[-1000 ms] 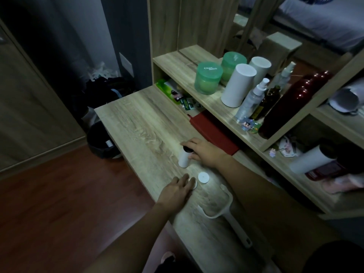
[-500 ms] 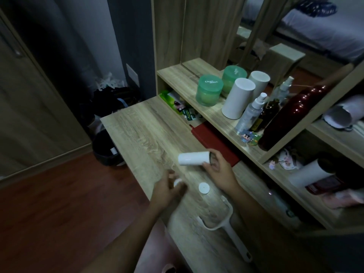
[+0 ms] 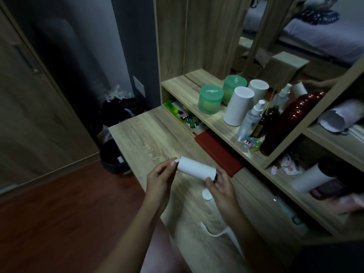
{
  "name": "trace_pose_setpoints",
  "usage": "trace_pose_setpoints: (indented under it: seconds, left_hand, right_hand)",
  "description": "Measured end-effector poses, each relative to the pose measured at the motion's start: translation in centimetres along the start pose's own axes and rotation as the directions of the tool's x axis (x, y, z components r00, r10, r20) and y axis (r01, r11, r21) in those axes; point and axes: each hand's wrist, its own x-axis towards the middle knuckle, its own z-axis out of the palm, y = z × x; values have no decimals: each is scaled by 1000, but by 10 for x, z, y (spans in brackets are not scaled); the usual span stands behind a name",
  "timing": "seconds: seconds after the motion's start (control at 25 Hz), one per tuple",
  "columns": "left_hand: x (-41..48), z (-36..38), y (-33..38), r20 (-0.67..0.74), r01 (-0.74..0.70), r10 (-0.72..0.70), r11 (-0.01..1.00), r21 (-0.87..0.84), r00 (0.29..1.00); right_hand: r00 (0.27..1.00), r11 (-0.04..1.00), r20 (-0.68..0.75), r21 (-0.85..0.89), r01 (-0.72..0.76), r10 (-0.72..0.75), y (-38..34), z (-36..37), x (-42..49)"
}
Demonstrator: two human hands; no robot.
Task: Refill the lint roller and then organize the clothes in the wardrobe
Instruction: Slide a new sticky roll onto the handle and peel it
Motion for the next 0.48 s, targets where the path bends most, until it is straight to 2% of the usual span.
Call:
trace_pose_setpoints:
  seconds: [0.28,0.48]
  left_hand:
    - [-26,29,13,-215,-132,104,984,-121,971]
    - [-41,40,22,-200,-132,91,970,-202,976]
  right_hand:
    - [992,991,4,50,124,-124,-12,12,-19]
    - [980,979,11,50,199,-200,-24,13,-29]
